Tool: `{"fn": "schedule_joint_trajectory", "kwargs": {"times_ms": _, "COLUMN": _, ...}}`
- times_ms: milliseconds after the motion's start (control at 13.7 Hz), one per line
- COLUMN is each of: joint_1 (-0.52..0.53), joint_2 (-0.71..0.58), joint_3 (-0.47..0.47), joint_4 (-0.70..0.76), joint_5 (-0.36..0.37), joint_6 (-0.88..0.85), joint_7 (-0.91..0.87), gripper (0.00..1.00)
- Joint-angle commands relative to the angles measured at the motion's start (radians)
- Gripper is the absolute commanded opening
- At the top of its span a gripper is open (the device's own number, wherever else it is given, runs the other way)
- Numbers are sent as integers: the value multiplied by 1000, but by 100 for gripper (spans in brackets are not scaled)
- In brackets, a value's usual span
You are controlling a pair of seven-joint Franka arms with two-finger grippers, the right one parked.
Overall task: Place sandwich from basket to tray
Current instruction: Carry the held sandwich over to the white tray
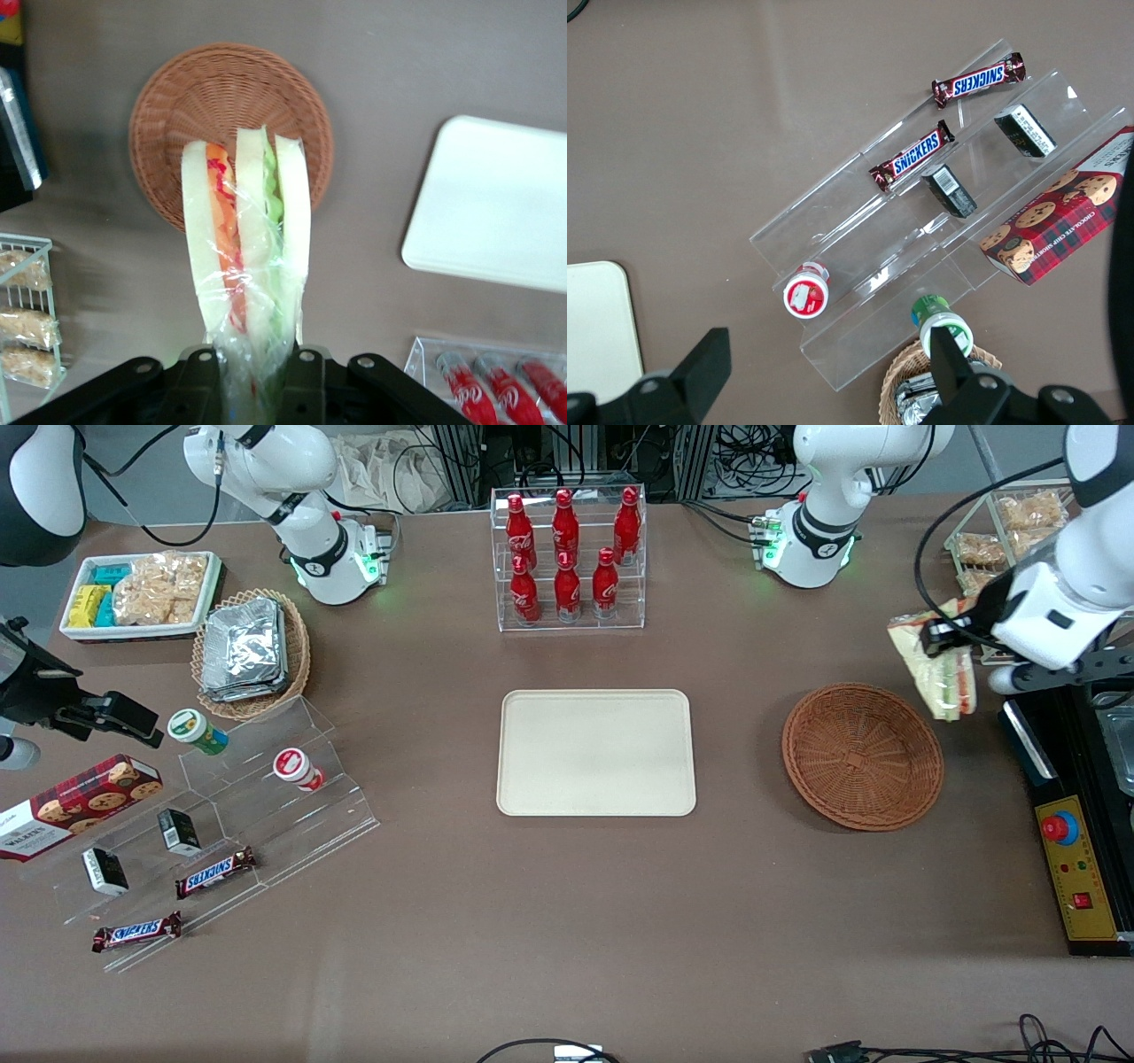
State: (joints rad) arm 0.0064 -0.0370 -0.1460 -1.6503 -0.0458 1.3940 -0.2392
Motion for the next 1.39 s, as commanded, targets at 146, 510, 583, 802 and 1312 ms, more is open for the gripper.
{"fn": "schedule_joint_trajectory", "kwargs": {"times_ms": 146, "joint_1": -25, "joint_2": 166, "joint_3": -330, "joint_4": 165, "joint_5": 58, "joint_6": -53, "joint_7": -142, "gripper": 0}}
{"fn": "schedule_joint_trajectory", "kwargs": {"times_ms": 510, "joint_1": -26, "joint_2": 236, "joint_3": -472, "joint_4": 199, "joint_5": 75, "joint_6": 6, "joint_7": -340, "gripper": 0}}
{"fn": "schedule_joint_trajectory", "kwargs": {"times_ms": 583, "joint_1": -26, "joint_2": 235, "joint_3": -472, "joint_4": 151, "joint_5": 76, "joint_6": 41, "joint_7": -342, "gripper": 0}}
{"fn": "schedule_joint_trajectory", "kwargs": {"times_ms": 802, "joint_1": -28, "joint_2": 224, "joint_3": -472, "joint_4": -53, "joint_5": 81, "joint_6": 259, "joint_7": -344, "gripper": 0}}
{"fn": "schedule_joint_trajectory", "kwargs": {"times_ms": 1312, "joint_1": -68, "joint_2": 388, "joint_3": -472, "joint_4": -361, "joint_5": 257, "joint_6": 776, "joint_7": -527, "gripper": 0}}
